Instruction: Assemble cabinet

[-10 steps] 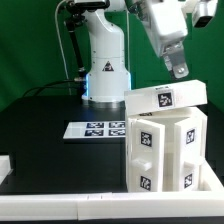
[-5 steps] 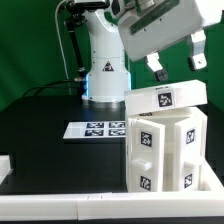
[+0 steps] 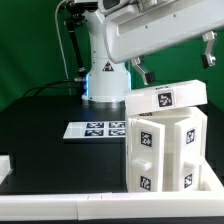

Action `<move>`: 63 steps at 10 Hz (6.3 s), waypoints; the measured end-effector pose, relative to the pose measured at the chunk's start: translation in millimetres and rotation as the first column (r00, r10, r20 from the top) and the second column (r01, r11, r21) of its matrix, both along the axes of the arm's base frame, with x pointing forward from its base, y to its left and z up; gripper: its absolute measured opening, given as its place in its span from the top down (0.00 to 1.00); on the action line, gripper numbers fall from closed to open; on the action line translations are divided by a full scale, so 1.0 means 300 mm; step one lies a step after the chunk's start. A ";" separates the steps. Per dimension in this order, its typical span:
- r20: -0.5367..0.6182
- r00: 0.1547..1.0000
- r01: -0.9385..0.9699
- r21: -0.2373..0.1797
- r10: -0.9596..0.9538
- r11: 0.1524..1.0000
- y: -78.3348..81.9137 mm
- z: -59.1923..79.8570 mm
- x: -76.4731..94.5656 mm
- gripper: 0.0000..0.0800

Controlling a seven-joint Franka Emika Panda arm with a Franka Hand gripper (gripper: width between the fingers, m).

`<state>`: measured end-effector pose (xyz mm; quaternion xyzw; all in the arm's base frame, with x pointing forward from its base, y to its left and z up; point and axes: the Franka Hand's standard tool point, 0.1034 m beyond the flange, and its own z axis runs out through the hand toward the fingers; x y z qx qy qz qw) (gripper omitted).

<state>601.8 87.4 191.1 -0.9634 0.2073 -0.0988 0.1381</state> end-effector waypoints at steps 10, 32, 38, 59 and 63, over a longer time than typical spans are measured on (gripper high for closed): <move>0.002 0.587 -0.762 -0.337 0.810 0.553 -0.033 0.006 0.010 0.00; -0.196 0.057 -0.917 -0.398 0.979 -0.026 -0.058 -0.116 -0.017 0.30; -0.101 0.581 -0.782 -0.344 0.807 0.520 -0.064 -0.117 -0.018 0.30; -0.210 0.709 0.692 0.026 -0.673 0.721 -0.044 -0.126 -0.038 0.30; -0.293 0.511 0.851 0.040 -0.808 0.524 -0.037 -0.125 -0.039 0.30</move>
Offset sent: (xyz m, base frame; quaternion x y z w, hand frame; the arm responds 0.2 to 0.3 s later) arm 0.0038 -0.0110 0.0082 0.0169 -0.0222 -0.0798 0.9964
